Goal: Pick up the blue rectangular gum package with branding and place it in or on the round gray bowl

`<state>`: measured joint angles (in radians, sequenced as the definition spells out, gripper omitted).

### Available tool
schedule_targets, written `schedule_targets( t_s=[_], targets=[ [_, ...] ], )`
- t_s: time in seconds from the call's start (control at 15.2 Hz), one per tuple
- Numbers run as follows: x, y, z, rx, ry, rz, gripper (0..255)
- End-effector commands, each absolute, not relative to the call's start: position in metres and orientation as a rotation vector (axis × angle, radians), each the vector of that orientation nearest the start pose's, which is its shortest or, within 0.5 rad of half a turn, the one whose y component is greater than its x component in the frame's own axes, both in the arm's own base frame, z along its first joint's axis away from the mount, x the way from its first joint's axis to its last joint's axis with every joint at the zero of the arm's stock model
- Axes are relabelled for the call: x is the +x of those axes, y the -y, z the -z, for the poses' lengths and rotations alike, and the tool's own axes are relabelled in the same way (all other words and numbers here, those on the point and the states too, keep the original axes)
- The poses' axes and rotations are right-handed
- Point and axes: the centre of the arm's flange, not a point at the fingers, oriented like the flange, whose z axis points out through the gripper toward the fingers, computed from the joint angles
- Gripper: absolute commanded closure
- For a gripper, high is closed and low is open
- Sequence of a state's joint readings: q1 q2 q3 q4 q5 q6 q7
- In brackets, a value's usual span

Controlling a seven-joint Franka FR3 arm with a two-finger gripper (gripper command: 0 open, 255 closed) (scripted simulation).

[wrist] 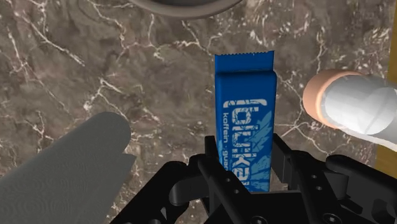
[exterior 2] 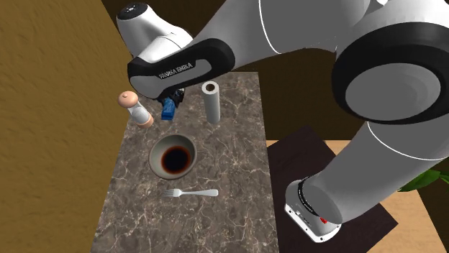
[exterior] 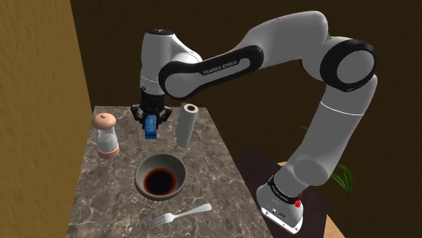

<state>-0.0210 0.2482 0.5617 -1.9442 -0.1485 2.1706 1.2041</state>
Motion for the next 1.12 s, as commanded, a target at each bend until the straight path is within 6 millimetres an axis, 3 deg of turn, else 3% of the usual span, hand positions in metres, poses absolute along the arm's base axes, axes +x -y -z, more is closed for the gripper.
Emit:
schedule_targets(
  t_s=[0.0,0.4,1.06],
  targets=[
    [0.526,-0.293,-0.385,-2.984,-0.916,0.011,255],
    [0.526,-0.293,-0.415,-2.984,-0.916,0.011,255],
    [0.405,-0.345,-0.417,-2.984,-0.916,0.011,255]
  ],
)
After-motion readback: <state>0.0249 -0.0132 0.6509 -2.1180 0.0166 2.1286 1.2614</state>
